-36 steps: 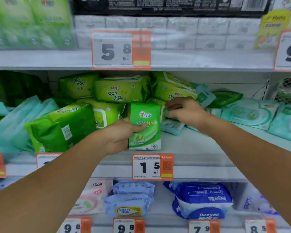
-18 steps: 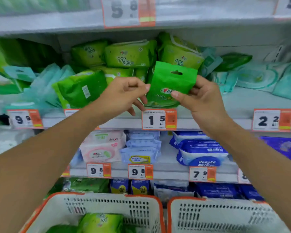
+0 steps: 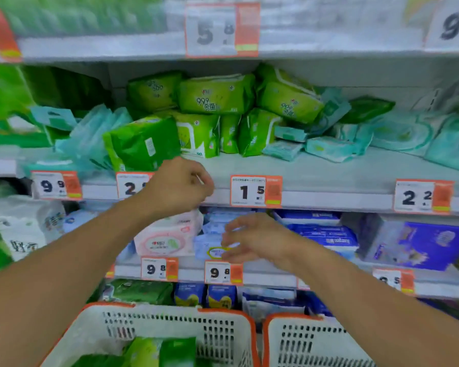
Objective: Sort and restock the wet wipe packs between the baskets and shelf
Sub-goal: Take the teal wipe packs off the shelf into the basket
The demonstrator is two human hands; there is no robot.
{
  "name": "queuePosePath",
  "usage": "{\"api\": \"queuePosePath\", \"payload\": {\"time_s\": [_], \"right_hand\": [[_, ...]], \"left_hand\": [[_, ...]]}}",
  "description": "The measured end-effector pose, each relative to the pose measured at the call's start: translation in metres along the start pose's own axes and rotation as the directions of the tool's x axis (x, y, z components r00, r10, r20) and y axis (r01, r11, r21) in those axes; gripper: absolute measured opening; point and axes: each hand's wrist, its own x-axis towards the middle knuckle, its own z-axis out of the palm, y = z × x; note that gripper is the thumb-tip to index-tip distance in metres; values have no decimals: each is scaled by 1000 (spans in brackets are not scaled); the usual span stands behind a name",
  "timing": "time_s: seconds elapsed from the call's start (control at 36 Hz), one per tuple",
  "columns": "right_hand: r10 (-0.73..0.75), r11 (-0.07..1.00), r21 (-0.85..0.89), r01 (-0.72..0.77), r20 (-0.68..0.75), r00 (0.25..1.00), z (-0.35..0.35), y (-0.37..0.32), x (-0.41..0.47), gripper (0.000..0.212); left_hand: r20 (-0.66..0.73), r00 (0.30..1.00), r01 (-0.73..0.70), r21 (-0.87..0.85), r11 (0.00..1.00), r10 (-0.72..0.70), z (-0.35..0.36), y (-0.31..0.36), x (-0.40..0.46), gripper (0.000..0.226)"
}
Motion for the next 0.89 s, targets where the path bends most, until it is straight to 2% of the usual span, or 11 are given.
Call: {"api": "queuePosePath", "payload": {"time_s": [0.06, 0.08, 0.14, 0.17, 0.25, 0.33, 0.44, 0.56, 0.72, 0.81, 0.89], "right_hand": [[-259, 966, -105, 238, -289, 922, -41, -44, -15, 9], [-409, 910, -265, 320, -434, 803, -67, -63, -21, 8], [-634, 751, -617, 234, -574, 518, -127, -90, -26, 14], [-658, 701, -708, 89, -592, 465, -154, -98, -26, 18], [-456, 596, -734, -325, -642, 616, -217, -104, -15, 66], [-383, 473, -769, -429, -618, 687, -251, -93, 3, 110], [-284, 520, -793, -318, -512, 810, -270, -81, 31, 108], [-288, 651, -710, -268, -558, 778, -279, -75, 54, 105], [-298, 815, -569, -113, -578, 760, -280, -76, 40, 80], [-330, 874, -484, 36, -539, 775, -278, -77, 14, 77], [-198, 980, -100, 173, -386, 901, -268, -76, -21, 56]], "left_hand": [[-83, 984, -161, -2, 987, 160, 7, 32, 17, 6], [-89, 973, -214, -8, 977, 213, 10, 48, 28, 4], [-31, 970, -241, 19, 970, 242, 22, 74, 55, 9], [29, 975, -220, 57, 974, 219, 29, 85, 69, 19], [193, 977, -145, 282, 949, 92, 57, 105, 104, 50], [202, 979, -93, 356, 930, 21, 83, 107, 133, 70], [184, 983, -56, 386, 921, -18, 112, 107, 158, 92], [198, 979, -43, 443, 896, -51, 137, 106, 174, 101], [104, 987, 47, 563, 825, -127, 146, 113, 183, 71], [152, 986, -24, 518, 855, -64, 135, 112, 185, 54], [201, 979, -58, 376, 925, -20, 121, 118, 176, 45]]}}
